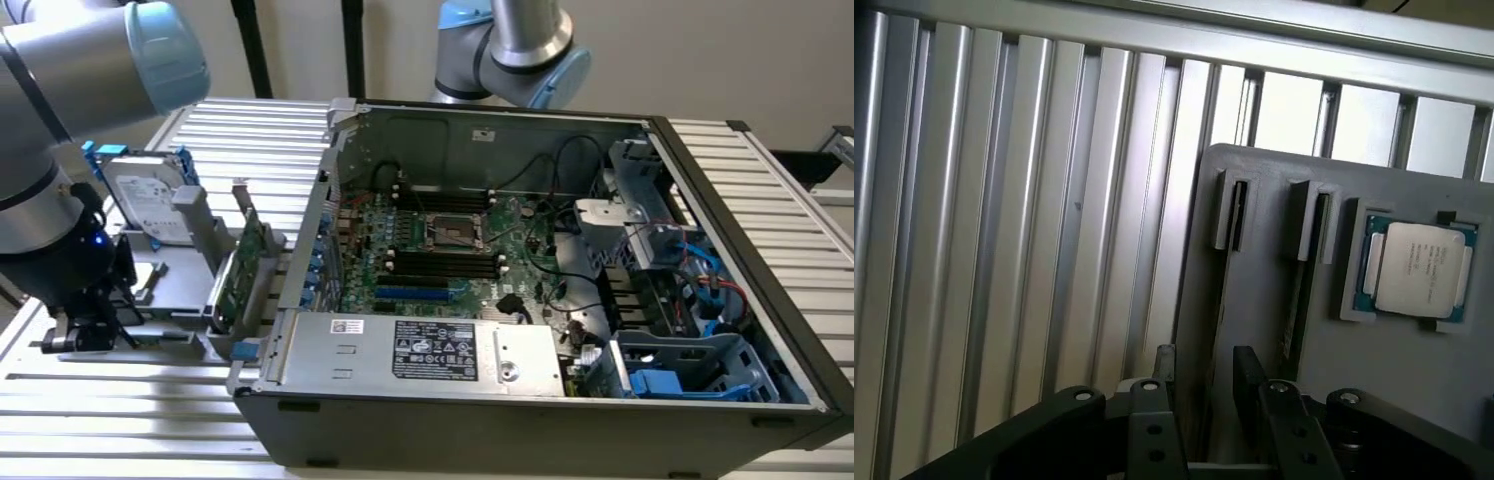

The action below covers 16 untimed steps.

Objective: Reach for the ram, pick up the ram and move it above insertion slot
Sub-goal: 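Pick up the ram and move it above insertion slot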

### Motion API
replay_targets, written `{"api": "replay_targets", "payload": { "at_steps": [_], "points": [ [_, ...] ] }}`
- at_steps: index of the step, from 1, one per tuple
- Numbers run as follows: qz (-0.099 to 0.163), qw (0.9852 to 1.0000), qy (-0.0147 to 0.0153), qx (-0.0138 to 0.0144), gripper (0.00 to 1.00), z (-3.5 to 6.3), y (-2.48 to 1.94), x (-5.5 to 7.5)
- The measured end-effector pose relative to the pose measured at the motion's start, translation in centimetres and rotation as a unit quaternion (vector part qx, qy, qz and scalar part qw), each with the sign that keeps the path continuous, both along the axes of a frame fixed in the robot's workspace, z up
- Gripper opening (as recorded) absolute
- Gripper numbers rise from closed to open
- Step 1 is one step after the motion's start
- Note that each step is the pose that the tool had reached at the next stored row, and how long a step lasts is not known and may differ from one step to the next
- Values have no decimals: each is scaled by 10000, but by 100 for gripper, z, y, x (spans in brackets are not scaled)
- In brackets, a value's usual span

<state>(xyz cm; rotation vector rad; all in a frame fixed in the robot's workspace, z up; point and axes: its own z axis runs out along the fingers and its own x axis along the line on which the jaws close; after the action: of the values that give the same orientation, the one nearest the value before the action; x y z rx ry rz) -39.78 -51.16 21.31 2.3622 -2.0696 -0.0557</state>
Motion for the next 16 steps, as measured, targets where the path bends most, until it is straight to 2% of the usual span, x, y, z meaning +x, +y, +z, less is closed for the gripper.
{"api": "replay_targets", "payload": {
  "at_steps": [6, 12, 16],
  "points": [
    [-42, 10000, 2, 2, 37, -55, 20, 1],
    [-317, 9995, 9, 1, 37, -87, 26, 0],
    [-409, 9992, 8, 5, 37, -101, 40, 0]
  ]
}}
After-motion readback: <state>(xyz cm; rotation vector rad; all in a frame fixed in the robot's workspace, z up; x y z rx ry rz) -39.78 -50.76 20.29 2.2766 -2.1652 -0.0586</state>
